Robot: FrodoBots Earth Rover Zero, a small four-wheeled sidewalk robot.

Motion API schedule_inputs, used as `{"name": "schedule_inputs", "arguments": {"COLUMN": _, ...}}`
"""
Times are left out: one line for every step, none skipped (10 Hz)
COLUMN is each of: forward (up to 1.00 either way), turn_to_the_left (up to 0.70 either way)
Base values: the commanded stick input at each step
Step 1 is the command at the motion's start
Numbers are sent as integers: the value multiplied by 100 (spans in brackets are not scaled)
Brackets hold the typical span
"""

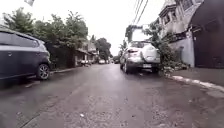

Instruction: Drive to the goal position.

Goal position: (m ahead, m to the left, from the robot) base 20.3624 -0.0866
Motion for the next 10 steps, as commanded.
{"name": "schedule_inputs", "arguments": {"forward": 100, "turn_to_the_left": 0}}
{"name": "schedule_inputs", "arguments": {"forward": 100, "turn_to_the_left": 0}}
{"name": "schedule_inputs", "arguments": {"forward": 100, "turn_to_the_left": 0}}
{"name": "schedule_inputs", "arguments": {"forward": 100, "turn_to_the_left": 0}}
{"name": "schedule_inputs", "arguments": {"forward": 100, "turn_to_the_left": 0}}
{"name": "schedule_inputs", "arguments": {"forward": 100, "turn_to_the_left": 0}}
{"name": "schedule_inputs", "arguments": {"forward": 100, "turn_to_the_left": 4}}
{"name": "schedule_inputs", "arguments": {"forward": 100, "turn_to_the_left": 22}}
{"name": "schedule_inputs", "arguments": {"forward": 100, "turn_to_the_left": 0}}
{"name": "schedule_inputs", "arguments": {"forward": 100, "turn_to_the_left": 0}}
